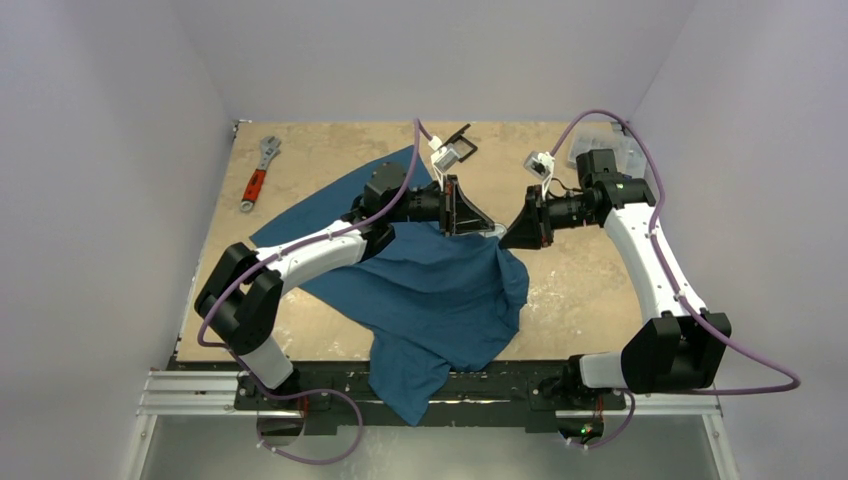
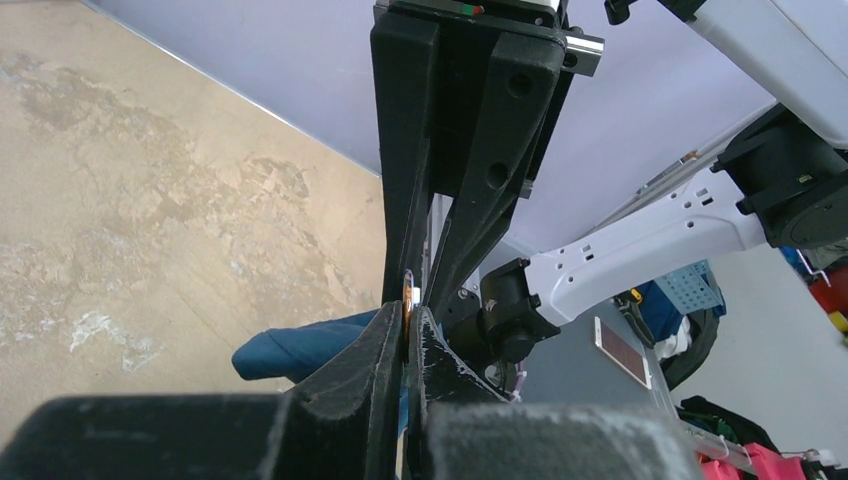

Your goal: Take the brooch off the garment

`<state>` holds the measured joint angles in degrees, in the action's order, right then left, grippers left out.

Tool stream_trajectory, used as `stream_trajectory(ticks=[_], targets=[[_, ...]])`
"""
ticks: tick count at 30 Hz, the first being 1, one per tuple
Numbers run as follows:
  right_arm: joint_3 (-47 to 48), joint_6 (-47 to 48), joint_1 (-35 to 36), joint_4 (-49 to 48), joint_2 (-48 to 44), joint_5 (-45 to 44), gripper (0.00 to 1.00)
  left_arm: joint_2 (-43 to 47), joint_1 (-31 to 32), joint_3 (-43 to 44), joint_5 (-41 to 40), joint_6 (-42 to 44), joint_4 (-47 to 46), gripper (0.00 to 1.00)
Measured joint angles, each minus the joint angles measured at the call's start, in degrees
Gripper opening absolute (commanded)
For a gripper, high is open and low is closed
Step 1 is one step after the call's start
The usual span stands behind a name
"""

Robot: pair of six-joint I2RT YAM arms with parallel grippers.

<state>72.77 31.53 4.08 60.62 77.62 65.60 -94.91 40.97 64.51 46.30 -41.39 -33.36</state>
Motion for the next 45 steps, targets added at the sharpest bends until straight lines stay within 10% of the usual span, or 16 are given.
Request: stream_trajectory(ticks=[5,38,45], targets=[[0.42,1.25,0.02,1.40,0.02,0.09,0.00,-0.02,0.00,0.04,0.63,0.02,0.00,0.00],[4.09,10.38,0.15,10.32,2.91,-0.74,0.00,-1.07,0.42,3.23,2.99,8.79,6.49,0.12],[4.42,11.67,0.13,11.21,3.04,-1.70,0.00,-1.77,0.44,4.98,4.42,11.26,9.20,0.00]])
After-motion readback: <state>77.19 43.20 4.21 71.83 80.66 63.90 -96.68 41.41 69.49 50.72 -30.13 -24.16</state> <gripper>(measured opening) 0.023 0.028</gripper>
